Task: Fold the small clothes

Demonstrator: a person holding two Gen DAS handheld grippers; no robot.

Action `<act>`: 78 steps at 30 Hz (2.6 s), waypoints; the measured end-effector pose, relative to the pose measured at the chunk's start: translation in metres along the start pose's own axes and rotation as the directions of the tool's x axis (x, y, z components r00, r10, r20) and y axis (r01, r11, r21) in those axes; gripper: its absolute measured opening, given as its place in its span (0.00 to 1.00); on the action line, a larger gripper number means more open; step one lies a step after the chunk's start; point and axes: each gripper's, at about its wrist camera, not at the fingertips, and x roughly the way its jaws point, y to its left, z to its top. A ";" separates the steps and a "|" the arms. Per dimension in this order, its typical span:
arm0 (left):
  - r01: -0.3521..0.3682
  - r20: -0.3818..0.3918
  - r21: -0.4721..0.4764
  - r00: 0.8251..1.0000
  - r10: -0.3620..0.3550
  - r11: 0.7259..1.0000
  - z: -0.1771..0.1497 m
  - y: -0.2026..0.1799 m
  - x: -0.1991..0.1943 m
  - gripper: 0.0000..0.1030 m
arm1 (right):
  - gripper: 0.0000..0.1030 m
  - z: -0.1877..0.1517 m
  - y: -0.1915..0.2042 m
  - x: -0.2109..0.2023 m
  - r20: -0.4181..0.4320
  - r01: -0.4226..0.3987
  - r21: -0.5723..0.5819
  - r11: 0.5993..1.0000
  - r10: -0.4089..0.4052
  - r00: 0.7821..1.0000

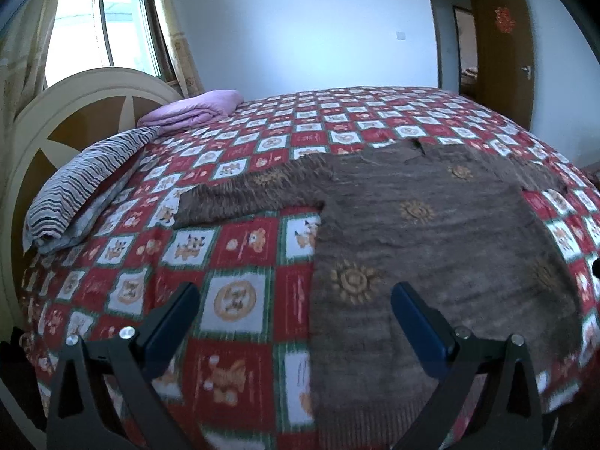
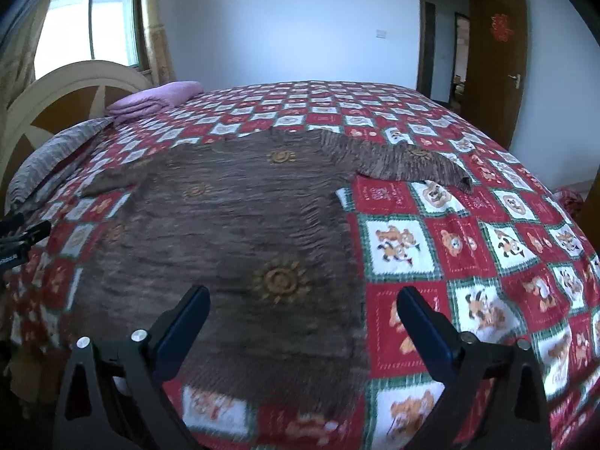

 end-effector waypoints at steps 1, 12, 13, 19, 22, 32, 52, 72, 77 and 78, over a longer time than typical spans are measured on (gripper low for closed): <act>0.000 -0.004 -0.002 1.000 0.000 1.000 0.004 0.001 0.007 1.00 | 0.81 0.004 -0.005 0.007 -0.005 0.004 0.009 1.000 -0.004 1.000; -0.007 -0.032 0.037 0.999 0.008 0.999 0.046 -0.024 0.077 1.00 | 0.53 0.047 -0.055 0.082 -0.075 -0.001 0.103 0.995 0.009 0.997; -0.009 -0.034 0.039 0.999 0.010 0.999 0.050 -0.025 0.083 1.00 | 0.53 0.050 -0.058 0.089 -0.081 0.005 0.101 0.995 0.003 0.997; -0.008 -0.075 0.055 0.997 0.012 0.998 0.067 -0.039 0.124 1.00 | 0.46 0.067 -0.079 0.118 -0.105 0.004 0.120 0.993 0.009 0.994; -0.005 -0.087 0.055 0.996 0.009 0.998 0.074 -0.044 0.138 1.00 | 0.45 0.075 -0.092 0.132 -0.117 0.013 0.147 0.989 0.005 0.993; 0.011 -0.124 0.003 0.992 -0.010 1.000 0.099 -0.061 0.188 1.00 | 0.45 0.096 -0.168 0.160 -0.152 0.124 0.237 0.964 -0.089 0.984; -0.010 -0.255 -0.069 0.967 -0.008 0.998 0.097 -0.063 0.239 1.00 | 0.30 0.138 -0.293 0.218 -0.110 0.014 0.586 0.810 0.062 0.992; 0.018 -0.249 -0.115 0.967 -0.046 0.993 0.094 -0.057 0.240 1.00 | 0.04 0.188 -0.277 0.207 -0.146 0.201 0.353 0.914 -0.159 0.976; 0.032 -0.236 -0.137 0.970 -0.064 0.990 0.094 -0.053 0.239 1.00 | 0.04 0.218 -0.257 0.179 -0.135 0.215 0.294 0.931 -0.182 0.974; 0.035 -0.234 -0.141 0.970 -0.067 0.989 0.093 -0.052 0.238 1.00 | 0.04 0.225 -0.251 0.174 -0.137 0.221 0.276 0.936 -0.189 0.972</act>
